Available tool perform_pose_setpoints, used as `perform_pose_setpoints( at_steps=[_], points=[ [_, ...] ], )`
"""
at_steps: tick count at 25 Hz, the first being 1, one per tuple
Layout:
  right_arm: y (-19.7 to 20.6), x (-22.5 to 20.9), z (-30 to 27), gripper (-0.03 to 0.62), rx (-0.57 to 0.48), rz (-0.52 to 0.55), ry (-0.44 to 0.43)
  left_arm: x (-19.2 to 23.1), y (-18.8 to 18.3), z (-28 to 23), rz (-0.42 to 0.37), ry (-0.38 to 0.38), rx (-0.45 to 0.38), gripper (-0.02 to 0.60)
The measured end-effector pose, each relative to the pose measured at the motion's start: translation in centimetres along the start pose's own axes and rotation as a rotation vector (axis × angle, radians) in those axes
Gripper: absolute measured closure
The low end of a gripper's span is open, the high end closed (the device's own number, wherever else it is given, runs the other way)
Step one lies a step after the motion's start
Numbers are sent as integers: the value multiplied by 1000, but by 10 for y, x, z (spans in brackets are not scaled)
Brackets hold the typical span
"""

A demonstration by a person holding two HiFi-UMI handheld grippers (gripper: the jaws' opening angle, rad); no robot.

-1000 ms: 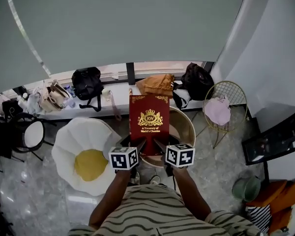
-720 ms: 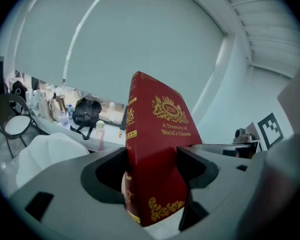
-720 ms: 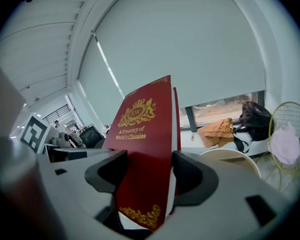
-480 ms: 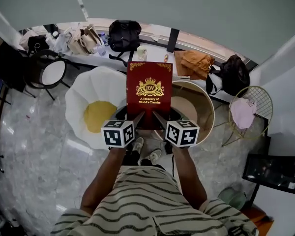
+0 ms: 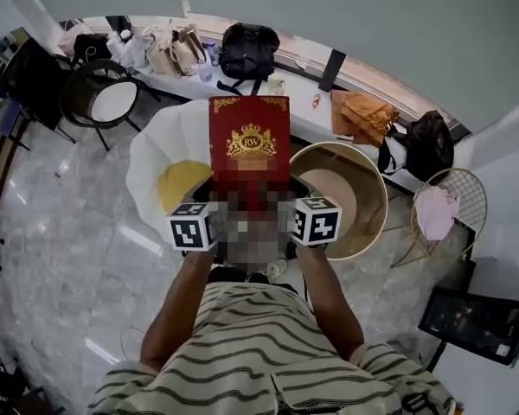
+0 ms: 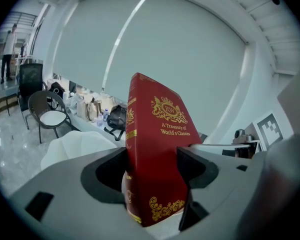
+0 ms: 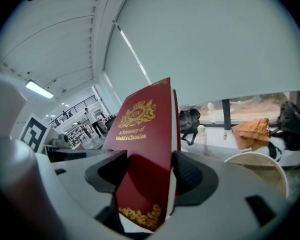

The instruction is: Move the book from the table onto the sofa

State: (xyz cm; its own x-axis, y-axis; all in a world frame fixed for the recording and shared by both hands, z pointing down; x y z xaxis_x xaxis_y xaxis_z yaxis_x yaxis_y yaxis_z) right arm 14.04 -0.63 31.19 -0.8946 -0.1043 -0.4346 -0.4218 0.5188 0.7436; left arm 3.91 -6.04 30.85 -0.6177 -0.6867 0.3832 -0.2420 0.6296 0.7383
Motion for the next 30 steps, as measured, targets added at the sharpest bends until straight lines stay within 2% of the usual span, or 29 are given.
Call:
perform_pose_setpoints(
  at_steps=[9,30],
  points=[
    [-15,48,-35,293,22,69,-64,47,-17,31,63,-58,-68,258],
    [15,208,-152,293,166,262,-261,210,1,132,278,-255,-205,259]
  ],
)
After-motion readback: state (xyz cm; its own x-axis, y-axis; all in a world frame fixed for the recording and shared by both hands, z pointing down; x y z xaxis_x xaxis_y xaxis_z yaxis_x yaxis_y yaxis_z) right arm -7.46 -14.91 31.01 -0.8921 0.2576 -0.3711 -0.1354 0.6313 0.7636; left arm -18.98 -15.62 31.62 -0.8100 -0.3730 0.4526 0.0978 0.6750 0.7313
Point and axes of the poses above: the fingertips, and each gripper's own axes: z backward along the fingers, x to its left, y out of its underside, the point moved 1 cm from there along z, backward along the fingers
